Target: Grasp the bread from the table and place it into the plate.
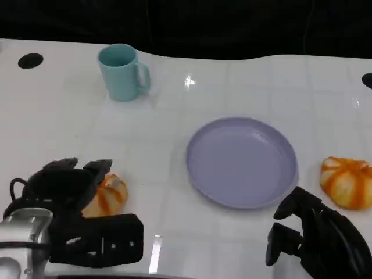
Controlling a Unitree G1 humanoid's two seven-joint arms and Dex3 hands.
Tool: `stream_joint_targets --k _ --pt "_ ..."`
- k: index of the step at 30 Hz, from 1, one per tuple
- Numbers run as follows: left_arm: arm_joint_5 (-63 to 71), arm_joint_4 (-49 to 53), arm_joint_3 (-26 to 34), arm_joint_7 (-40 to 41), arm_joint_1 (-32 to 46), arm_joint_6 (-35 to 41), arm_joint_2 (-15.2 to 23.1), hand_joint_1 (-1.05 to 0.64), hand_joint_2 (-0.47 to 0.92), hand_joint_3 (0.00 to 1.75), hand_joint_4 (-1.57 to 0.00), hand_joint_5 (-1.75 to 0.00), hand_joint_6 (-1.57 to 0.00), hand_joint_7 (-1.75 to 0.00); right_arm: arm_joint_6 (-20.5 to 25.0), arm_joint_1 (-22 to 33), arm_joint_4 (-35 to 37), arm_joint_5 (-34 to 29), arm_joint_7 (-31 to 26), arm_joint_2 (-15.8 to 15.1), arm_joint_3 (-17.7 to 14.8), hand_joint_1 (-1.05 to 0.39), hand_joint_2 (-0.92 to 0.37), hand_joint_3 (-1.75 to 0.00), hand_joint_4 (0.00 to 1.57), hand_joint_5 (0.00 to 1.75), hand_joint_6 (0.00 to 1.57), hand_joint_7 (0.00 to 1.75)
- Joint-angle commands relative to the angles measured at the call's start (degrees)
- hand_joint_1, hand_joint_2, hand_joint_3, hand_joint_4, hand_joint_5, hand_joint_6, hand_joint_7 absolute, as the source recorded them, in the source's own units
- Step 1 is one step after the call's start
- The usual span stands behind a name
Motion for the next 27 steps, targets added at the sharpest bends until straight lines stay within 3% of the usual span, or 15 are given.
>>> stream_joint_targets --k 1,4,19,27 --pt "-0.7 1.1 -0.6 0.5 -1.0 0.2 1.4 -0.43 0.86 0.00 -0.07 -0.01 -0.13 0.00 -0.6 0.0 -0.1 -0.1 0.2 -0.5 -0.2 -0.55 -0.92 -0.45 0.73 1.75 0.44 1.75" --pt "-0.9 1.2 -0.7 0.6 -1.1 0.3 1.5 -0.43 0.86 0.00 -0.07 -0.01 -0.14 0.00 -0.6 0.0 -0.1 -0.1 0.2 -0.5 -0.2 -0.55 -0.92 -0.45 0.73 1.75 0.44 1.75" --pt "-5.1 27.3 -6.0 10.0 -12.7 -5.4 -0.7 -0.41 0.85 0.00 -0.11 -0.02 -0.19 -0.02 -0.8 0.3 -0.5 -0.3 0.0 -0.4 0.0 -0.54 -0.92 -0.47 0.72 1.75 0.43 1.75" --pt "-7.1 35.9 -8.1 14.1 -16.0 -8.6 -1.1 -0.39 0.86 0.00 -0.12 -0.03 -0.21 -0.02 -0.1 0.2 -0.7 0.1 -0.4 -0.3 -0.1 -0.55 -0.92 -0.44 0.72 1.75 0.43 1.73"
